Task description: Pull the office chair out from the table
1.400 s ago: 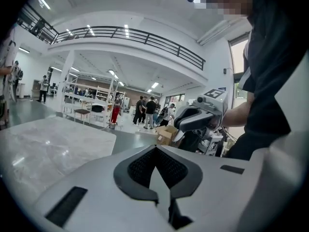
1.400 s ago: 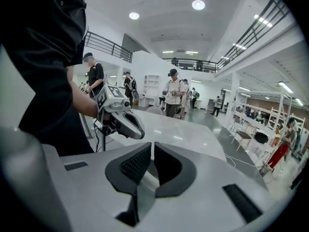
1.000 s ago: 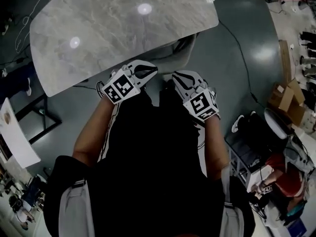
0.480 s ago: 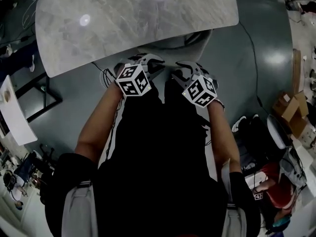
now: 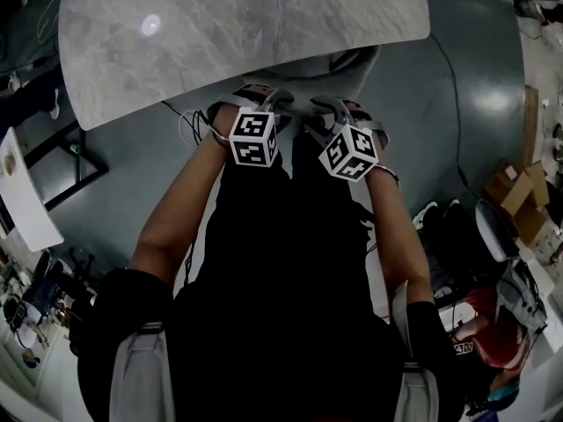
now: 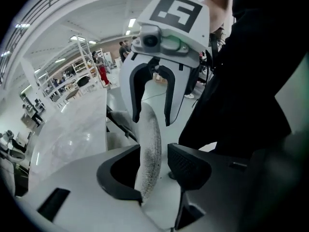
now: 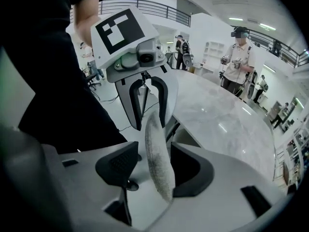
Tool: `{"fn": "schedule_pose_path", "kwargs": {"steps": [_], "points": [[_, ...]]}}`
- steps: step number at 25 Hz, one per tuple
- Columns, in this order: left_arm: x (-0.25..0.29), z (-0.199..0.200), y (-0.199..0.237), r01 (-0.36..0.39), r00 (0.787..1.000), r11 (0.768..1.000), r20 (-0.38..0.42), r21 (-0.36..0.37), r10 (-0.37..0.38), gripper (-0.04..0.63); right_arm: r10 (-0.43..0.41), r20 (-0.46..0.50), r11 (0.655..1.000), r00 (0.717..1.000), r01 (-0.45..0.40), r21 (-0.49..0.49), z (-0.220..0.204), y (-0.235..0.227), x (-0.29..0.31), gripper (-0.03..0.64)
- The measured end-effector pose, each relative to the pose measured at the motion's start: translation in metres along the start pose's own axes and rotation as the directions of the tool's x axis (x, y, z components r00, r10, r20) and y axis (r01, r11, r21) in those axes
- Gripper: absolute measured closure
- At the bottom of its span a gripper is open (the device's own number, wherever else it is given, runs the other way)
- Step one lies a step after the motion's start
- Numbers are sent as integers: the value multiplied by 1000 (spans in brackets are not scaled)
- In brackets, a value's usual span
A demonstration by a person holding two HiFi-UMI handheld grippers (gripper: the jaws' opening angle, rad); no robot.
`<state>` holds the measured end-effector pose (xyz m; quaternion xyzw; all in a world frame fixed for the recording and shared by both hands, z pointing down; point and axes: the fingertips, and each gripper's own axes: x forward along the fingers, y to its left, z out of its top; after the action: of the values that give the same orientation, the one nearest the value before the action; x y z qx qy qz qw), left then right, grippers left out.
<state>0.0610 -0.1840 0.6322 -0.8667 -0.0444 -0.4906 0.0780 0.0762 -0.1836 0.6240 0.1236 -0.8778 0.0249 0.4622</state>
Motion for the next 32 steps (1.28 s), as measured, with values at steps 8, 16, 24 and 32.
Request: {"fn": "schedule_pose_path", "kwargs": {"steps": [8,16,24,32], "points": [[28,-8,-2,25,998,1000,-65,-9,-26,419,-14,-123,996,992,3,-88,-30,-4,22,414],[35,-10,-1,7,998,1000,-59,-13,-8,437,-21,-129,995,991,8,-97,-33,-6,31,474],[35,-4,4,22,999,998,-45,-65,-25,497,30,-110,997,993,-38,-66,-36,-5,28,503],[33,1,1,19,998,997,-65,-75,-24,513,57,-120,997,991,-63,-45,-36,-1,22,518]]}}
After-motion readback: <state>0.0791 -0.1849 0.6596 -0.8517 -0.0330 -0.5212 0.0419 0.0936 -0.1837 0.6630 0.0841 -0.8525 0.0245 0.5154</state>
